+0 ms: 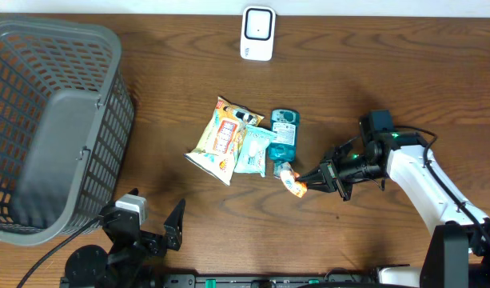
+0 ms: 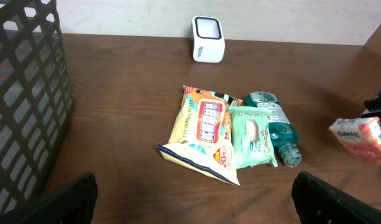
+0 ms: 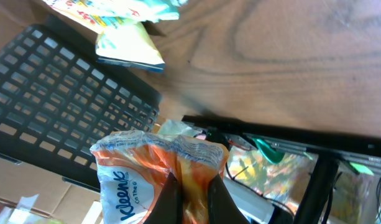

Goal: Scan the item barcode
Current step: 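Carry the Kleenex pack up to the white scanner's face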

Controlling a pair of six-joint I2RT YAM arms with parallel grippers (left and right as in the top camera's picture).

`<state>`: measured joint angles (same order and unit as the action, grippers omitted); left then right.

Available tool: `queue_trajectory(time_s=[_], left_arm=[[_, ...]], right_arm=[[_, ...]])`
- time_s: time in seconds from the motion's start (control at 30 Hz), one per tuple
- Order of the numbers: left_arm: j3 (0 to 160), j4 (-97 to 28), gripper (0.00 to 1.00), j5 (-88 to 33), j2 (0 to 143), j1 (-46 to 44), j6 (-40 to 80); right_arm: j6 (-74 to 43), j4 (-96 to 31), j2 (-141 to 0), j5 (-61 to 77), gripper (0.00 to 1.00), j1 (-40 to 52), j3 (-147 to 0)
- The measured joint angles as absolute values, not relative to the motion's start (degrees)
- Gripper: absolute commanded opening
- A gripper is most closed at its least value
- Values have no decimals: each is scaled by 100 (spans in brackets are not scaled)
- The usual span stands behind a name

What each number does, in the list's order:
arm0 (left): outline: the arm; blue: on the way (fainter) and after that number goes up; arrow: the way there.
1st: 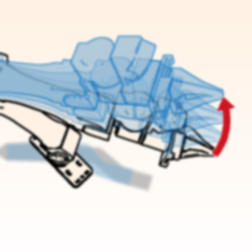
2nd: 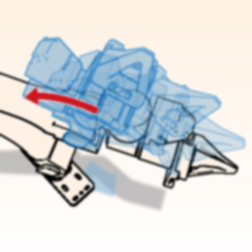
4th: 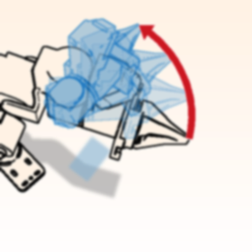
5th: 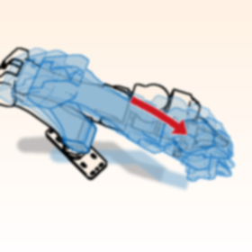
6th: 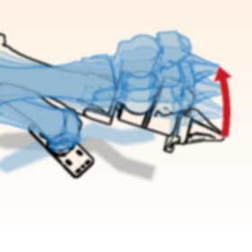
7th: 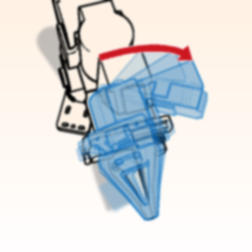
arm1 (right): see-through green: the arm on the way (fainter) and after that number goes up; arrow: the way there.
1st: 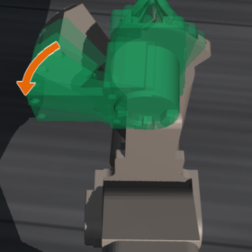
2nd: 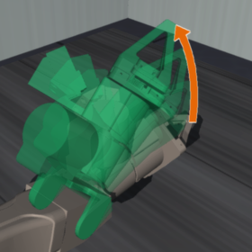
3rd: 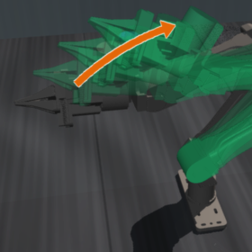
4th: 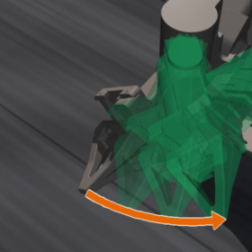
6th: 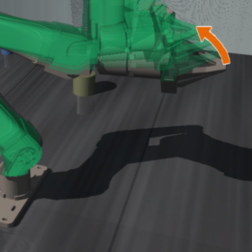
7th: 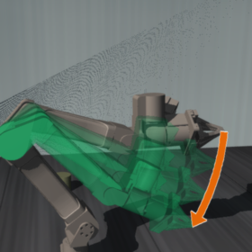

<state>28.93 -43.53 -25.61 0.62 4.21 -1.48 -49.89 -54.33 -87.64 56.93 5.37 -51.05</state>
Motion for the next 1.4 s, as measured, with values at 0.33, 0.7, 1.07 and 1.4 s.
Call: queue_trajectory(time_s=[0.33, 0.7, 1.07, 1.4], left_arm=[[2893, -4351, 98, -2558, 62, 421, -148], [2893, -4353, 98, -2561, 62, 421, -148], [2893, -4357, 98, -2561, 60, 421, -148], [2888, -4348, 98, -2556, 58, 421, -148]], right_arm=[[-4482, -3542, -8764, 5651, 1, 537, -5094], [-4333, 471, -8770, 4718, 1, 1138, -5063], [-2145, 2709, -8868, 399, 1, 2620, -5061], [-1201, 6508, -10728, -1000, 1, 2703, -5092]])
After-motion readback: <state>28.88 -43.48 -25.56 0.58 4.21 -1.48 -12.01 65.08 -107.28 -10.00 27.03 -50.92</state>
